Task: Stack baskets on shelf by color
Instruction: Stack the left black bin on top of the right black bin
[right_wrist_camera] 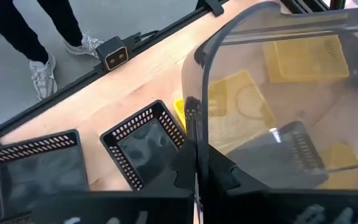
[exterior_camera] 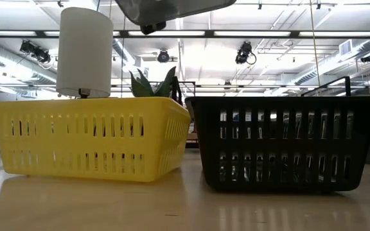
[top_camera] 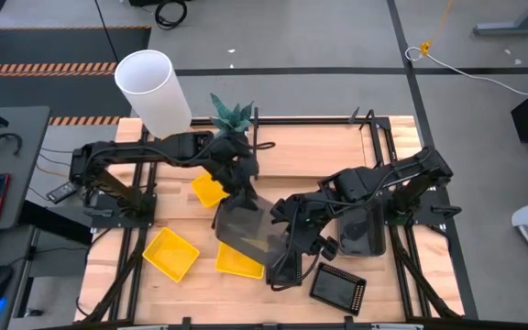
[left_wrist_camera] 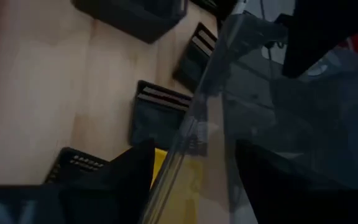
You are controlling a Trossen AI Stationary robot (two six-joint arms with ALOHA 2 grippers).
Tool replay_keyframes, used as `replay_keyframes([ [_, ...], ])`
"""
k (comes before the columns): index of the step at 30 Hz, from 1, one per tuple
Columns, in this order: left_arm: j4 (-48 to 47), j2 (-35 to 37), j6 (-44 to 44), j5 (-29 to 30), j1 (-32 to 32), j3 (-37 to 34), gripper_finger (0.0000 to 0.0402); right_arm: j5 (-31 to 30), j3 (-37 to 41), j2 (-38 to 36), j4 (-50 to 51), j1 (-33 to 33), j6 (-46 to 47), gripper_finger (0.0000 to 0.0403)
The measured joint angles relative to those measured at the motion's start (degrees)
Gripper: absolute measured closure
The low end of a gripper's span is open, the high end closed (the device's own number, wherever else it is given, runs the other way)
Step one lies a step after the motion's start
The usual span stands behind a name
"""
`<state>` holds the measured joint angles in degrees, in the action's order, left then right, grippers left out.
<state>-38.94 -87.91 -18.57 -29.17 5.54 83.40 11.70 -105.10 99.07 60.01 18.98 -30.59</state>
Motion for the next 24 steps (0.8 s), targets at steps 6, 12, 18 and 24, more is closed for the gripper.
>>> replay_keyframes([
  [6, -0.20, 1.76, 1.23, 2.36, 1.64, 0.07, 0.0166, -1.62, -0.02, -1.35, 0.44, 0.45, 1.38, 0.0393],
  [12, -2.31, 2.87, 2.69, 3.58, 4.23, -0.02, 0.0166, -1.58, -0.02, -2.64, 1.20, 1.47, 4.30, 0.0393],
  [18, -1.44, 3.72, 2.69, 2.83, 6.73, 0.02, 0.0174, -1.49, -0.02, -2.67, 3.93, 2.32, 7.67, 0.0393],
  [24, -0.21, 4.76, 2.41, 2.82, 8.29, -0.01, 0.0192, -1.36, -0.02, -3.04, 7.69, 2.28, 12.66, 0.0394],
])
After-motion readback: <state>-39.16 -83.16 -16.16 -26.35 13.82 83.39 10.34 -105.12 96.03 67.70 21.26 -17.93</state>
